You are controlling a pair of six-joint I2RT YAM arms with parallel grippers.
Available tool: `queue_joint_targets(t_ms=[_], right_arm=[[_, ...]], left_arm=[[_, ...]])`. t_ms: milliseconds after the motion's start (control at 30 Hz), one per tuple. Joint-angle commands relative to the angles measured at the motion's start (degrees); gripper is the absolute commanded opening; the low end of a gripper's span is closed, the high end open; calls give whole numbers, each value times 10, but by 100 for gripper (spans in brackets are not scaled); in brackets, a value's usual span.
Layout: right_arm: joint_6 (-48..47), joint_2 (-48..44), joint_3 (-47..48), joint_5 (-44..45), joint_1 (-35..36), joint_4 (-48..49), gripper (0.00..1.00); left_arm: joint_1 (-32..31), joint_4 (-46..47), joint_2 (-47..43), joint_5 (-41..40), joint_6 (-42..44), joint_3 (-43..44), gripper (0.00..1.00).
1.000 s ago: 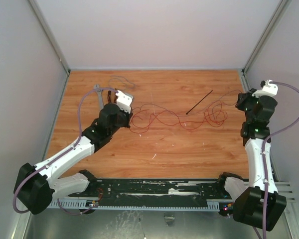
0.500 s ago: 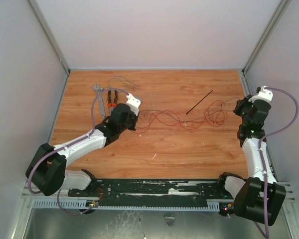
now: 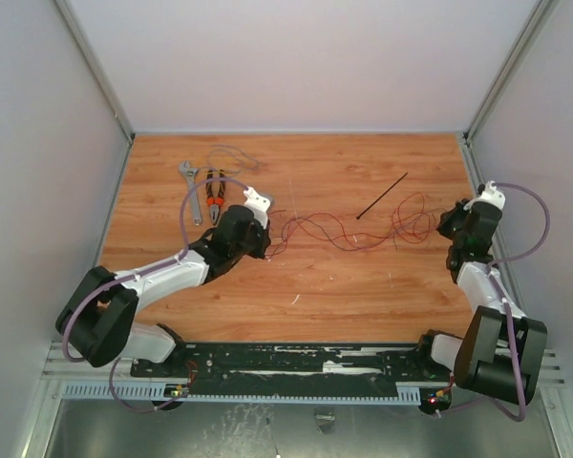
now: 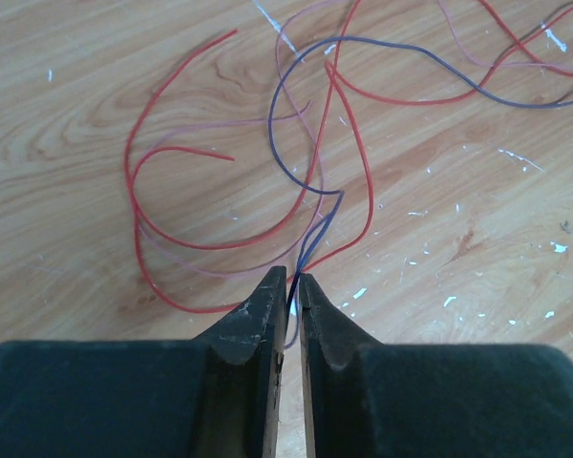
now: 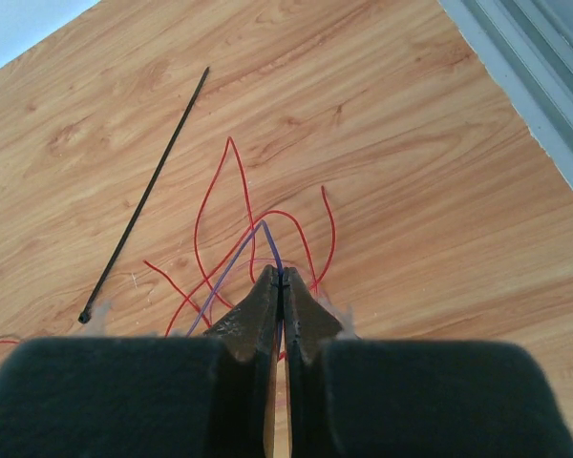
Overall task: Zip-tie the wires
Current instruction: Place the cable at the center of the board.
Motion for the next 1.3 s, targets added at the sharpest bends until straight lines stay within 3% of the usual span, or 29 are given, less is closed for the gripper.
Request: queue_joint_targets(t_ms=[0, 300, 400, 467, 633, 900, 967, 1100, 1267], right_arm=[[8, 6, -12, 19, -6, 43, 0], [2, 39, -11, 26, -5, 46, 3], [-7, 35, 0, 35, -6, 32, 6], [-12, 30, 7, 43, -6, 25, 20], [-22, 25, 28, 56, -10, 3, 38], [-18, -15, 46, 10, -13, -7, 47], [-12, -21, 49, -8, -13, -7, 47], [4, -28, 39, -36, -13, 7, 51], [13, -33, 22, -41, -13, 21, 65]], left_arm=[[-4, 22, 17, -1, -23, -8, 16], [-4, 3, 19, -58, -47, -14, 17], [-4, -15, 5, -93, -52, -9, 25], [-4, -26, -4, -119, -54, -8, 35], [0, -54, -16, -173, -74, -9, 55], [15, -58, -81, -193, -85, 1, 85], [29, -40, -108, -179, -86, 8, 98], [86, -11, -135, -163, -109, 42, 98], [194, -73, -54, -121, -116, 146, 98]])
